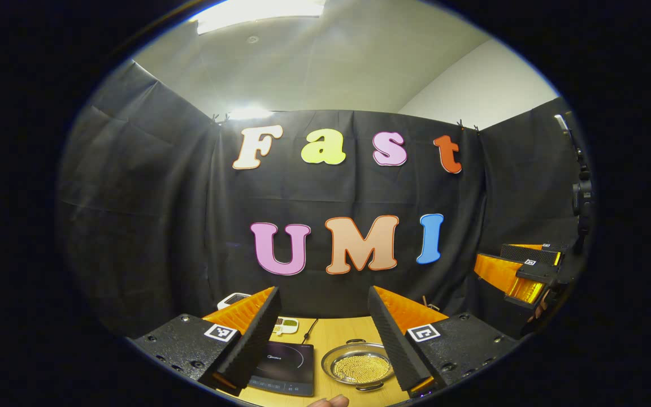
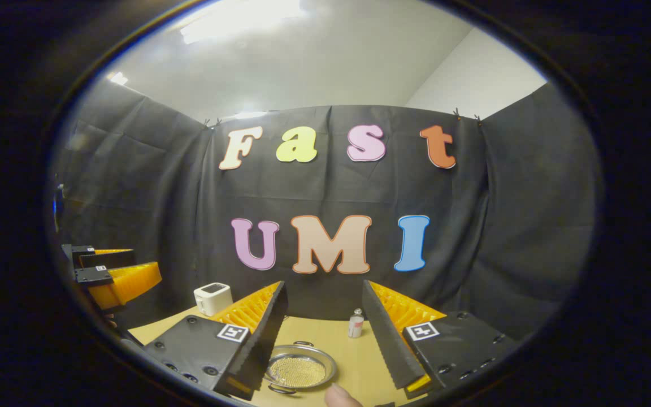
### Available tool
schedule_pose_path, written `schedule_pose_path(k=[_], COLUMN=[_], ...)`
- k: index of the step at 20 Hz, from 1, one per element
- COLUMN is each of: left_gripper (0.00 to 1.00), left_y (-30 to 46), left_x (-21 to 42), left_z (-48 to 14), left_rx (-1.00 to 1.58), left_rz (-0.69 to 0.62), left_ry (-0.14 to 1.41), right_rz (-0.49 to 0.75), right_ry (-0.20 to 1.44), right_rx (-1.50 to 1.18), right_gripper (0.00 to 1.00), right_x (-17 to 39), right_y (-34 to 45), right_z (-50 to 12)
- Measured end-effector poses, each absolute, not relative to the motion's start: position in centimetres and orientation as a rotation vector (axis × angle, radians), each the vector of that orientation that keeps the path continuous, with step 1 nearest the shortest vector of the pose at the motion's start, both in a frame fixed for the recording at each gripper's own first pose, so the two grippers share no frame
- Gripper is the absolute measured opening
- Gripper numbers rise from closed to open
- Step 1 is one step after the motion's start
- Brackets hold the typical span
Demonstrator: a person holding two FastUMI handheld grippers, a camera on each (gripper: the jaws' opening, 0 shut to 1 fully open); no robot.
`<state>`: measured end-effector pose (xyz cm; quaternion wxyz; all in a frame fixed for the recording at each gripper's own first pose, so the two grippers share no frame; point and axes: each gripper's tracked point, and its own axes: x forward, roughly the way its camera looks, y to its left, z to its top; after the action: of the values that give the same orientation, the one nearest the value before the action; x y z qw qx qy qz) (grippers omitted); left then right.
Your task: First push the handle of the pot to place it horizontally, then grasp the pot with both hands and set it on the induction cooktop.
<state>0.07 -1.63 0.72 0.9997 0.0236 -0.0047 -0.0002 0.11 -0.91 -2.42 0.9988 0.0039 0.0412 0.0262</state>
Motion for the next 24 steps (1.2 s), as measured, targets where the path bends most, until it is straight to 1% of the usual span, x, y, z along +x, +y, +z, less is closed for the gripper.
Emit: schedule_pose_path(k=[2, 4, 5, 6, 7, 9, 10, 11, 12, 14, 15, 16, 17, 18, 19, 20, 21, 22, 23, 24], left_gripper=[0.89, 0.89, 0.89, 0.89, 0.89, 0.89, 0.89, 0.89, 0.89, 0.89, 0.89, 0.89, 0.89, 0.94, 0.94, 0.89, 0.89, 0.89, 0.89, 0.89], left_y=[-1.6, -1.7, -1.9, -2.0, -2.1, -2.4, -2.5, -2.6, -2.8, -2.9, -3.0, -2.9, -2.7, -2.5, -2.3, -1.9, -1.4, -1.0, -0.4, 0.5], left_x=[0.0, -0.2, -0.1, -0.3, -0.4, -0.5, -0.7, -0.9, -1.0, -1.4, -1.5, -1.7, -2.0, -2.1, -2.1, -1.9, -1.6, -1.2, -0.7, -0.1], left_z=[0.8, 0.8, 0.8, 0.6, 0.7, 0.7, 0.6, 0.6, 0.3, 0.2, 0.0, -0.2, -0.4, -0.3, -0.4, -0.6, -1.0, -1.3, -1.8, -2.1], left_rx=[0.045, 0.044, 0.043, 0.044, 0.045, 0.049, 0.051, 0.053, 0.054, 0.053, 0.056, 0.06, 0.064, 0.065, 0.068, 0.074, 0.076, 0.073, 0.066, 0.056], left_rz=[0.01, 0.018, 0.022, 0.027, 0.031, 0.045, 0.055, 0.065, 0.076, 0.095, 0.104, 0.114, 0.121, 0.126, 0.13, 0.132, 0.13, 0.125, 0.12, 0.115], left_ry=[-0.011, -0.007, -0.008, -0.005, -0.006, -0.004, -0.003, -0.001, 0.002, 0.006, 0.01, 0.018, 0.018, 0.011, 0.011, 0.016, 0.016, 0.021, 0.025, 0.027], right_rz=[0.047, 0.003, -0.007, -0.009, -0.029, -0.011, 0.012, 0.036, 0.073, 0.122, 0.135, 0.155, 0.18, 0.19, 0.199, 0.2, 0.215, 0.214, 0.209, 0.199], right_ry=[0.085, 0.079, 0.077, 0.072, 0.071, 0.074, 0.111, 0.148, 0.171, 0.177, 0.19, 0.211, 0.228, 0.237, 0.256, 0.269, 0.291, 0.304, 0.323, 0.334], right_rx=[0.011, 0.003, -0.005, -0.01, -0.029, -0.033, -0.028, -0.025, -0.009, 0.014, 0.008, 0.011, 0.022, 0.026, 0.025, 0.028, 0.039, 0.043, 0.038, 0.035], right_gripper=[0.74, 0.52, 0.37, 0.31, 0.28, 0.06, 0.05, 0.0, 0.06, 0.04, 0.1, 0.05, 0.06, 0.05, 0.1, 0.01, 0.05, 0.05, 0.01, 0.0], right_x=[0.1, 0.5, 0.4, 0.6, 0.3, 0.6, 0.3, 0.2, 0.2, 0.1, 0.1, -0.1, -0.2, -0.1, 0.0, 0.2, 0.5, 0.7, 1.2, 1.7], right_y=[-1.2, -2.8, -3.3, -3.4, -4.0, -4.5, -4.2, -4.2, -3.7, -3.3, -3.3, -3.2, -2.6, -2.1, -1.8, -1.6, -0.8, -0.1, 0.4, 0.9], right_z=[-2.5, -2.3, -2.3, -2.6, -2.2, -2.9, -3.8, -5.0, -5.9, -6.2, -6.7, -7.6, -8.2, -8.6, -9.1, -9.8, -10.3, -10.7, -11.4, -12.0])
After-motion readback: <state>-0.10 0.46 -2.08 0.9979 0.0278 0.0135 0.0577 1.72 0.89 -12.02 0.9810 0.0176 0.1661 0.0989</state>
